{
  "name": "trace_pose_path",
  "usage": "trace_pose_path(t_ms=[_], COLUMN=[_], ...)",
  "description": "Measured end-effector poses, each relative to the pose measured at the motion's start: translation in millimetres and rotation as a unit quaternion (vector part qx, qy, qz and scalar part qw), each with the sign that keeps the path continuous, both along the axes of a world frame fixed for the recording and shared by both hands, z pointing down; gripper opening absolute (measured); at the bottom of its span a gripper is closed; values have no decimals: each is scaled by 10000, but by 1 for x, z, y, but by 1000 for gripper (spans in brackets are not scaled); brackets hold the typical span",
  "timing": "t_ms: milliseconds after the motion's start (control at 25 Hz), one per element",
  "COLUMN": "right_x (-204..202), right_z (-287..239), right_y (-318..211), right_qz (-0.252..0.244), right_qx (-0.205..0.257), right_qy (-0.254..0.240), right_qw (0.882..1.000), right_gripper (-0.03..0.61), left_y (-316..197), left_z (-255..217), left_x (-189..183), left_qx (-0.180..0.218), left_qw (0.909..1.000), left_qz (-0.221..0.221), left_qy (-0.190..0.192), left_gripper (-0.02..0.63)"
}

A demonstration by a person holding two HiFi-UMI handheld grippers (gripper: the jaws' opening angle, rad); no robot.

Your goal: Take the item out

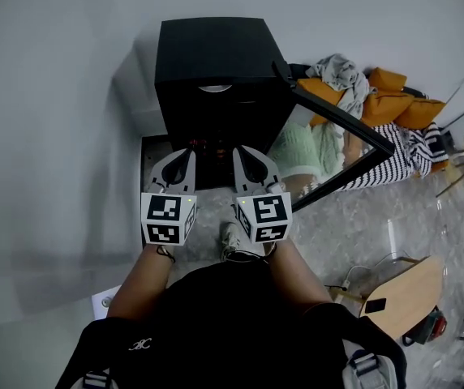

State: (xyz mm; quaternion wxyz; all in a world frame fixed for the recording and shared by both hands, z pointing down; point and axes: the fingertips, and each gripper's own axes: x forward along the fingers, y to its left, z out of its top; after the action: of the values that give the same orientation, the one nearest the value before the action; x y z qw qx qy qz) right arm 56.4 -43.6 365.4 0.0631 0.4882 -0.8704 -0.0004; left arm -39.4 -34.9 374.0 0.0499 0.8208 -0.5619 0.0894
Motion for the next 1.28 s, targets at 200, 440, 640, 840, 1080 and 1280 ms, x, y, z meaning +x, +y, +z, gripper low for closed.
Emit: trace_pose_path(t_ms=[200, 440, 640, 840, 1080, 1280], right_x=[6, 1, -4, -17, -34, -42], right_z=[18, 45, 76, 103, 137, 167], right_y=[-51, -113, -140, -171, -215, -244], right_qz=[-111, -498, -992, -1111, -928, -778], right_qx=[-185, -92, 18, 337, 402, 207], right_qy=[130, 919, 1775, 2406, 3303, 3829], right_qw=[9997, 9945, 9791, 9636, 9384, 9203], right_gripper=[8, 8, 8, 36, 163, 209], left_y=[-50, -107, -126, -137, -146, -156], left_z=[7, 17, 25, 35, 42, 43], left_x=[9, 18, 20, 7, -7, -20], left_qx=[-135, -253, -360, -453, -582, -578], left_qw=[9999, 9996, 9986, 9963, 9942, 9948], left_qz=[-35, -130, -380, -730, -902, -842], left_qy=[-68, -34, -50, 4, -14, -58], left_gripper=[8, 8, 8, 8, 8, 8])
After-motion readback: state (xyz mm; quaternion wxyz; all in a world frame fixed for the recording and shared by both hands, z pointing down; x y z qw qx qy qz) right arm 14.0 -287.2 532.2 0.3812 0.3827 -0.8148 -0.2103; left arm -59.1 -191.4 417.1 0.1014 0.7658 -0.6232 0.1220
